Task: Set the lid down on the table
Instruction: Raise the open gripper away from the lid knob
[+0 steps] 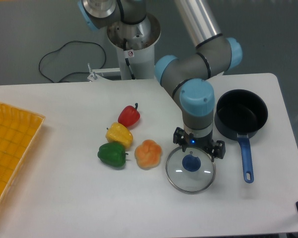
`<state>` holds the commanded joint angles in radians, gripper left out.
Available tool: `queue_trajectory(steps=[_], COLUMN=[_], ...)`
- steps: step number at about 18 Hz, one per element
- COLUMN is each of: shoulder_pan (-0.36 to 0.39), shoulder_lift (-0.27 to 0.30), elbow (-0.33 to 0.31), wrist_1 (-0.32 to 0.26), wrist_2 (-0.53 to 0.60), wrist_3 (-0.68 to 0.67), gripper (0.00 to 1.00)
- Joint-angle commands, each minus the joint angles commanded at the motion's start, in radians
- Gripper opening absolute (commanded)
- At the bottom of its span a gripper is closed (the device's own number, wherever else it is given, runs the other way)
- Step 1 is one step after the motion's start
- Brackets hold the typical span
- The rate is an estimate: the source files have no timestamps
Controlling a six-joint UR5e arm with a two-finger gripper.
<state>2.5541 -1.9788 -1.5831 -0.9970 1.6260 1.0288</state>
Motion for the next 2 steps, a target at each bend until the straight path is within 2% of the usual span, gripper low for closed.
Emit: queue_trajectory(steps=[2], shoulder_pan=[0.000], shoulder_lift=[0.000], elbow=[-0.009], wrist_1=[-0.009], wrist_2=[0.002], wrist_3=[0.094], gripper=[1.00])
